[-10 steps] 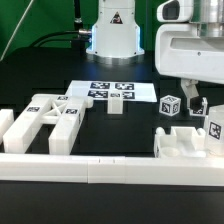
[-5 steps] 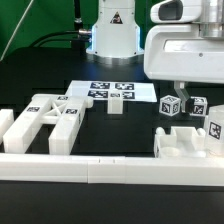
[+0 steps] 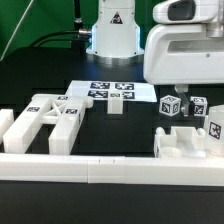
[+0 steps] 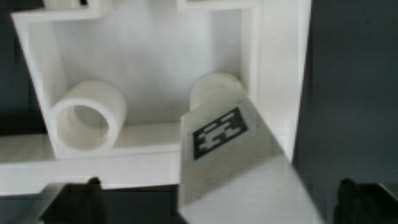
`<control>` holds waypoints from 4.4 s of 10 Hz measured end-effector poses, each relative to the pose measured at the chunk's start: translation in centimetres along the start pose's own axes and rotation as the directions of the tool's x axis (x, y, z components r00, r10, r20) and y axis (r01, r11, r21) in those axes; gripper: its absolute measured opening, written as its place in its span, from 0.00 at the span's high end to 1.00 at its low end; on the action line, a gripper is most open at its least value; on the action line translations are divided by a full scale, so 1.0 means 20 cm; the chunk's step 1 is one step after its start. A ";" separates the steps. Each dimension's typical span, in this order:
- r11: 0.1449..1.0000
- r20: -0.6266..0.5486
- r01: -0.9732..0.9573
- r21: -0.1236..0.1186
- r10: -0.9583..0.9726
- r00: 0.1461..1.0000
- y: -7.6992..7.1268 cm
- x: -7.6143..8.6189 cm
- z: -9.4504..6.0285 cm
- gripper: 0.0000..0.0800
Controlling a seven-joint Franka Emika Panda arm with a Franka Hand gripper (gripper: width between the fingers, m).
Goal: Assemble chair
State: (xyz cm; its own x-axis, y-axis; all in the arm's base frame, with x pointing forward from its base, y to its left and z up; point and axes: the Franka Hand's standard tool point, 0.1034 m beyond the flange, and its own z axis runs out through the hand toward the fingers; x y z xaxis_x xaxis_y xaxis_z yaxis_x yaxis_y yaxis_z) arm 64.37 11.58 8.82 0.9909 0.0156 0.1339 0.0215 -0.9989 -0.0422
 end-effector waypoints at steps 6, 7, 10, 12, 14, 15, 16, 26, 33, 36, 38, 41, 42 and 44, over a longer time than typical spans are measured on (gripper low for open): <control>0.942 0.007 0.336 -0.025 -0.336 0.942 -0.01 0.00 0.00 0.19; 0.942 0.007 0.335 -0.024 -0.335 0.942 -0.01 0.00 0.00 0.19; 0.947 0.007 0.321 -0.024 -0.320 0.947 -0.01 0.00 0.00 0.54; 0.977 0.004 0.211 -0.021 -0.211 0.978 -0.01 0.00 0.01 0.65; 0.997 0.001 0.076 -0.019 -0.076 0.997 -0.01 0.00 0.01 0.64; 1.000 0.000 -0.006 -0.015 0.006 1.000 -0.01 -0.01 0.01 0.64; 0.993 -0.007 -0.114 -0.013 0.114 0.993 -0.02 -0.01 0.01 0.64; 0.631 0.000 -0.776 -0.008 0.776 0.631 -0.04 -0.03 0.02 0.57; 0.928 -0.023 -0.372 -0.002 0.372 0.928 0.02 0.00 0.05 0.19; 0.985 -0.022 -0.174 -0.008 0.174 0.984 0.03 -0.01 0.05 0.19; 0.998 -0.023 -0.059 -0.009 0.058 0.998 0.02 0.01 0.04 0.19; 0.993 -0.025 0.114 -0.010 -0.115 0.993 -0.01 0.02 0.03 0.19; 0.983 -0.025 0.180 -0.016 -0.181 0.983 -0.02 0.02 0.03 0.19; 0.955 -0.021 0.294 -0.028 -0.295 0.955 -0.02 0.02 0.03 0.19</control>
Offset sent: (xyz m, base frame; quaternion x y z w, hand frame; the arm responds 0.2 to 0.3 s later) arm 0.0029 0.0066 -0.0007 -0.0071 0.0032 -0.1925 0.9813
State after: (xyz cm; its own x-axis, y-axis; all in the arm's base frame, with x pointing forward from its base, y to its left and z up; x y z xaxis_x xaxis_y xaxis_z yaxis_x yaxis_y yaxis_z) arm 64.81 12.05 8.31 0.9376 0.3082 0.1611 0.3081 -0.9510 0.0263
